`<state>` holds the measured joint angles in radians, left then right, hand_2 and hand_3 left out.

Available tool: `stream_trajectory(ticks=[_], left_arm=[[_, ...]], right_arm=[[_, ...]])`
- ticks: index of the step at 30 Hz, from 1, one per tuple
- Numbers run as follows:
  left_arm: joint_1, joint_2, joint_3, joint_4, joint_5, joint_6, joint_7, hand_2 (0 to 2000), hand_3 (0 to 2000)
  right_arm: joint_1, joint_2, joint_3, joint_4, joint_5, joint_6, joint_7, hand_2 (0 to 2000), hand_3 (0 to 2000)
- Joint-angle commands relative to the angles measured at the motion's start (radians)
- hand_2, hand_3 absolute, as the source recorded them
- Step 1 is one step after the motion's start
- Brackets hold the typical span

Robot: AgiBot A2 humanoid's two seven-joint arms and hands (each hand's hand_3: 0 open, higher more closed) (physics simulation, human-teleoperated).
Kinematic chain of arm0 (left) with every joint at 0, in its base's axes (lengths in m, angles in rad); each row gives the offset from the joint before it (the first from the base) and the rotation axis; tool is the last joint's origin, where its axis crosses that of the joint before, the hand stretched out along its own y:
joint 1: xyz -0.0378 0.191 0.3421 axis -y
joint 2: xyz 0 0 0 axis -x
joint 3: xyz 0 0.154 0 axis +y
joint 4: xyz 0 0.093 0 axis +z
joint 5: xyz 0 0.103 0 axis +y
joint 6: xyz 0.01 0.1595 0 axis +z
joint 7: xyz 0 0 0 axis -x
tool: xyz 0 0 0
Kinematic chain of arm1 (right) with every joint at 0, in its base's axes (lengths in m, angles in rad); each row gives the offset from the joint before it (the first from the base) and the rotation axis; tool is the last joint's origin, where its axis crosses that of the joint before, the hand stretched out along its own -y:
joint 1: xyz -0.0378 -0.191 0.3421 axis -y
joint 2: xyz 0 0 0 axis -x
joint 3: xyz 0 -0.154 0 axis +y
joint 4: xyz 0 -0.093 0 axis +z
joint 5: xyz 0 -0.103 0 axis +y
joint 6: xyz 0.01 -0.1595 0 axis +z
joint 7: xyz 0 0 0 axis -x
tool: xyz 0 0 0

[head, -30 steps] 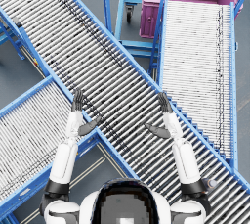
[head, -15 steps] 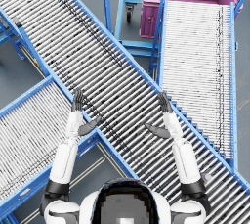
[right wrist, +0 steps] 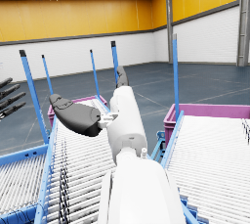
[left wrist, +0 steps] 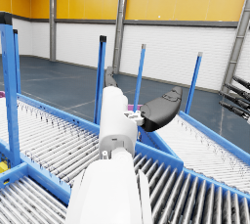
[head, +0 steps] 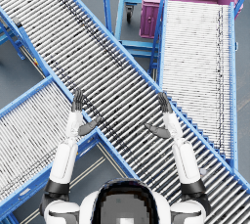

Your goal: Pick up the oil and place it on the left assembly line, put the cola on the right, and keep Sprite still

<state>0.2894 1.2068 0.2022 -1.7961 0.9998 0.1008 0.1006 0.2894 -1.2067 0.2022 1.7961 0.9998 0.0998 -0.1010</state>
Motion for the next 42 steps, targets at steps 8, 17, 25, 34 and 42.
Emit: stream_trajectory(ticks=[8,17,25,34,42], left_arm=[[0.000,0.000,0.000,0.000,0.000,0.000,0.000,0,0],[0.000,0.000,0.000,0.000,0.000,0.000,0.000,0,0],[0.000,0.000,0.000,0.000,0.000,0.000,0.000,0,0],[0.016,0.012,0.003,-0.001,0.000,-0.029,-0.028,0,0],[0.077,0.058,-0.118,-0.110,0.000,-0.096,-0.096,0,0]], right_arm=[[0.000,0.000,0.000,0.000,0.000,0.000,0.000,0,0],[0.000,0.000,0.000,0.000,0.000,0.000,0.000,0,0],[0.000,0.000,0.000,0.000,0.000,0.000,0.000,0,0],[0.019,-0.014,0.016,-0.005,0.000,-0.028,0.029,0,0],[0.068,-0.063,-0.064,0.102,0.000,-0.095,0.096,0,0]])
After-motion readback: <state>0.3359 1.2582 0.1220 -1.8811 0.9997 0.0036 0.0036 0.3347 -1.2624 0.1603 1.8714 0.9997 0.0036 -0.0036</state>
